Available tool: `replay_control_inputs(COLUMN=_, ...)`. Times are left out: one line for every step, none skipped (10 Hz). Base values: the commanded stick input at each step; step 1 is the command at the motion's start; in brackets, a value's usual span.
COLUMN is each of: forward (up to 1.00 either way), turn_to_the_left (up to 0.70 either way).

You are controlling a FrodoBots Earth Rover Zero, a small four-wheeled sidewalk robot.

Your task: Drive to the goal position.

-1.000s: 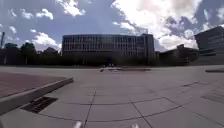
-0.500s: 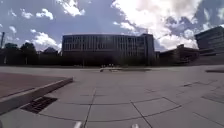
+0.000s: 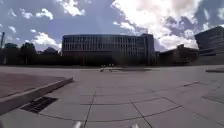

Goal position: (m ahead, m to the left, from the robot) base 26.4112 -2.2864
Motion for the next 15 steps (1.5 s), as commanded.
replay_control_inputs(forward=0.06, turn_to_the_left=0.00)
replay_control_inputs(forward=0.06, turn_to_the_left=0.00)
replay_control_inputs(forward=0.06, turn_to_the_left=0.00)
replay_control_inputs(forward=0.05, turn_to_the_left=0.00)
replay_control_inputs(forward=0.06, turn_to_the_left=0.00)
replay_control_inputs(forward=0.06, turn_to_the_left=0.00)
replay_control_inputs(forward=0.05, turn_to_the_left=0.00)
replay_control_inputs(forward=0.06, turn_to_the_left=0.00)
replay_control_inputs(forward=0.06, turn_to_the_left=0.00)
replay_control_inputs(forward=0.06, turn_to_the_left=0.00)
replay_control_inputs(forward=0.06, turn_to_the_left=0.00)
replay_control_inputs(forward=0.06, turn_to_the_left=0.00)
replay_control_inputs(forward=0.06, turn_to_the_left=0.00)
replay_control_inputs(forward=0.06, turn_to_the_left=0.00)
replay_control_inputs(forward=0.06, turn_to_the_left=0.00)
